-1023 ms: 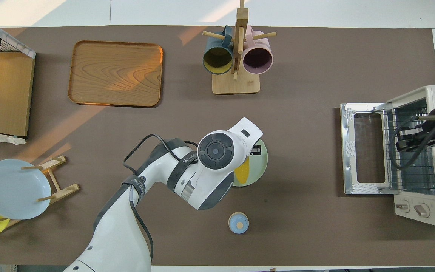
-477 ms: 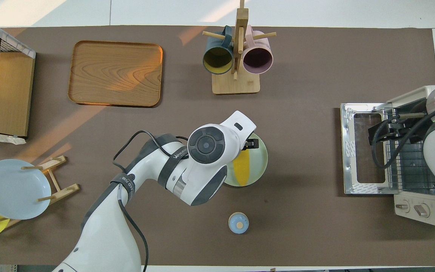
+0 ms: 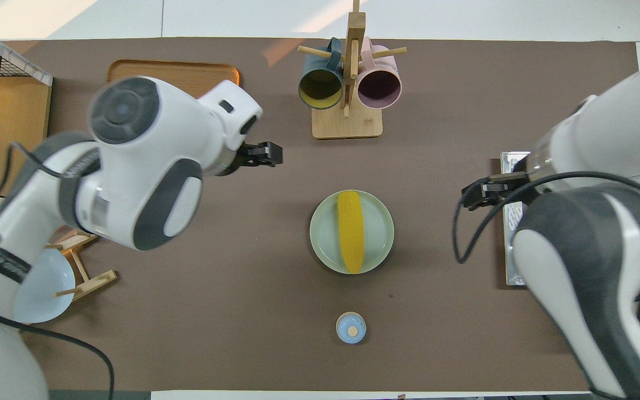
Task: Put corn in oven
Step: 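Withdraw the left gripper while the right gripper grasps the green plate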
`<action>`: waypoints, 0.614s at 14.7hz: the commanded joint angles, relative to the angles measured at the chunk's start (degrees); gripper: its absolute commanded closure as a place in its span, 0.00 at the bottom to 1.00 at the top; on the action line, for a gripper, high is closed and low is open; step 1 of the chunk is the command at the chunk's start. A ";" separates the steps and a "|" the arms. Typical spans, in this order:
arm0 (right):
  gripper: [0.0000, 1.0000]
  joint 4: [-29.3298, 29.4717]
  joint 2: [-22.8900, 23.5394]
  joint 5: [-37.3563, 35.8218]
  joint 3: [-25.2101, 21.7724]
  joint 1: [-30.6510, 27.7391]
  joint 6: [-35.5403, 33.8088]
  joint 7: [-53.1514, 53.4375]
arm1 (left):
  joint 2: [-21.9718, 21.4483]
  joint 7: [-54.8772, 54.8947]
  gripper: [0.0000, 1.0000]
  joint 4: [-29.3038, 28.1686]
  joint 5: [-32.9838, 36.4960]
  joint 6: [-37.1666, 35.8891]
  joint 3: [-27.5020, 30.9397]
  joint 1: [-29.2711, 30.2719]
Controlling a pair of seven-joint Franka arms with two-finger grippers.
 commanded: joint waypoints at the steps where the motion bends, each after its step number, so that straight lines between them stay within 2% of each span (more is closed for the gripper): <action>1: 0.00 0.01 5.83 0.18 -0.14 9.06 6.89 11.98 | 0.20 6.62 0.00 5.72 1.55 -8.19 -0.78 7.25; 5: 0.00 -0.07 11.81 0.18 -0.14 17.52 17.36 23.34 | -4.45 10.24 0.00 5.82 4.97 -14.09 -0.78 12.89; 9: 0.00 0.10 19.02 -0.70 -0.23 24.38 24.75 32.14 | -9.11 10.60 0.00 4.94 6.91 -20.86 -0.69 13.95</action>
